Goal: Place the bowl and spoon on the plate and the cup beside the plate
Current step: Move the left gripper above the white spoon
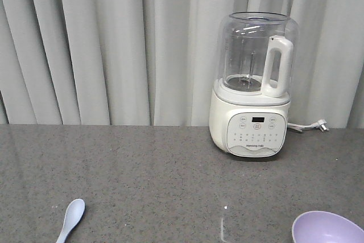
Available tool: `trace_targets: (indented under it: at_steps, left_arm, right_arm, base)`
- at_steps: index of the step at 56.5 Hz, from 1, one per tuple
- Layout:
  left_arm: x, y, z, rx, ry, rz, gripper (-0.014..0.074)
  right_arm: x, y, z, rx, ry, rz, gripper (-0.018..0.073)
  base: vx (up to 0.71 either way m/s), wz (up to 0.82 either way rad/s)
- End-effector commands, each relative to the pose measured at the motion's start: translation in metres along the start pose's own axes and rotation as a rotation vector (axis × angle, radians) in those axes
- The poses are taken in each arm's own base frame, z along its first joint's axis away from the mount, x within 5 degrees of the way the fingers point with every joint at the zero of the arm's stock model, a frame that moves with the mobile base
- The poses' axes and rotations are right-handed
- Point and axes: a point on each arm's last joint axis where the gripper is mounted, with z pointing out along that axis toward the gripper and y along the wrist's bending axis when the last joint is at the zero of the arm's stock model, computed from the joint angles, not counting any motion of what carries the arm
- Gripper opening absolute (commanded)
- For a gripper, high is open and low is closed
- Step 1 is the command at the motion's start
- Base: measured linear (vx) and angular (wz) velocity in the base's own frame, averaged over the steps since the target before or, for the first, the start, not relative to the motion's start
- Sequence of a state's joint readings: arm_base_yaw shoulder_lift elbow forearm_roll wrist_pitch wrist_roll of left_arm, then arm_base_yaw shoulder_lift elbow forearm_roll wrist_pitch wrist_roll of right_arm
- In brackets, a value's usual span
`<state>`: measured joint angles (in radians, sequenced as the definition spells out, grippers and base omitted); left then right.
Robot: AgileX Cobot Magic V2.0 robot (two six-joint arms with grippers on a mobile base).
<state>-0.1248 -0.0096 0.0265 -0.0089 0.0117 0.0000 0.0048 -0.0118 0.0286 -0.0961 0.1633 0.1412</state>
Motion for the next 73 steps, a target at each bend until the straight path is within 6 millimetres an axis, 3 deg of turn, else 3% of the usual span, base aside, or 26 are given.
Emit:
trace_targets:
  at_steps: [1, 2, 3, 8, 12, 19, 25, 30, 33, 39, 45, 51, 57, 64, 73]
  left_arm:
    - [-0.028, 0.000, -0.003, -0.001, -0.204, -0.016, -0.0006]
    - [-0.030, 0.000, -0.004, -0.001, -0.230, -0.019, -0.0006]
    - [-0.043, 0.000, -0.008, 0.006, -0.376, -0.057, -0.0006]
    - [-0.066, 0.000, -0.015, 0.024, -0.503, -0.110, -0.0006]
    - [-0.089, 0.000, -0.021, 0.030, -0.539, -0.120, -0.0006]
    - [-0.150, -0.001, -0.031, 0.028, -0.525, -0.104, -0.0006]
    - [-0.202, -0.002, -0.014, 0.016, -0.443, -0.064, -0.0006]
    - [-0.237, -0.002, 0.016, 0.010, -0.369, -0.047, -0.0006]
    - [-0.246, -0.002, 0.038, 0.009, -0.327, -0.044, -0.0006]
    - [-0.247, -0.002, 0.083, 0.008, -0.231, -0.059, -0.0006]
    - [-0.232, -0.002, 0.111, 0.005, -0.141, -0.067, -0.0006]
    - [-0.223, -0.002, 0.127, 0.003, -0.090, -0.067, 0.0001]
    - [-0.218, -0.002, 0.134, 0.002, -0.068, -0.067, 0.0038]
    - [-0.218, -0.002, 0.134, 0.002, -0.068, -0.066, 0.0136]
    - [-0.218, -0.002, 0.134, 0.002, -0.067, -0.062, 0.0340]
  right_arm:
    - [-0.012, 0.002, -0.001, -0.018, -0.145, -0.004, -0.0008]
    - [-0.013, 0.002, -0.001, -0.021, -0.161, -0.001, -0.0008]
    - [-0.028, 0.003, -0.005, -0.034, -0.260, 0.022, -0.0008]
    - [-0.063, 0.005, -0.017, -0.045, -0.402, 0.030, -0.0008]
    - [-0.098, 0.006, -0.032, -0.044, -0.499, -0.002, -0.0008]
    - [-0.160, 0.008, -0.056, -0.017, -0.585, -0.089, -0.0008]
    - [-0.213, 0.010, -0.056, 0.000, -0.556, -0.099, -0.0008]
    - [-0.248, 0.011, -0.039, 0.010, -0.520, -0.119, -0.0008]
    - [-0.261, 0.012, -0.018, 0.016, -0.475, -0.140, -0.0008]
    - [-0.264, 0.012, 0.024, 0.011, -0.367, -0.131, -0.0008]
    - [-0.254, 0.012, 0.053, 0.010, -0.256, -0.122, -0.0008]
    - [-0.249, 0.012, 0.069, 0.010, -0.204, -0.122, -0.0001]
    - [-0.247, 0.012, 0.072, 0.010, -0.192, -0.123, 0.0038]
    - [-0.247, 0.012, 0.072, 0.010, -0.192, -0.123, 0.0173]
    - [-0.247, 0.012, 0.072, 0.010, -0.192, -0.123, 0.0461]
  base:
    - [0.00, 0.00]
    - [0.00, 0.00]
    - [0.00, 0.00]
    - [0.00, 0.00]
    - [0.00, 0.00]
    - [0.00, 0.00]
    - [0.00, 0.00]
    - [0.00, 0.00]
    - [0.00, 0.00]
    - [0.00, 0.00]
    - [0.00, 0.00]
    - [0.00, 0.00]
    - [0.00, 0.00]
    - [0.00, 0.00]
    - [0.00, 0.00]
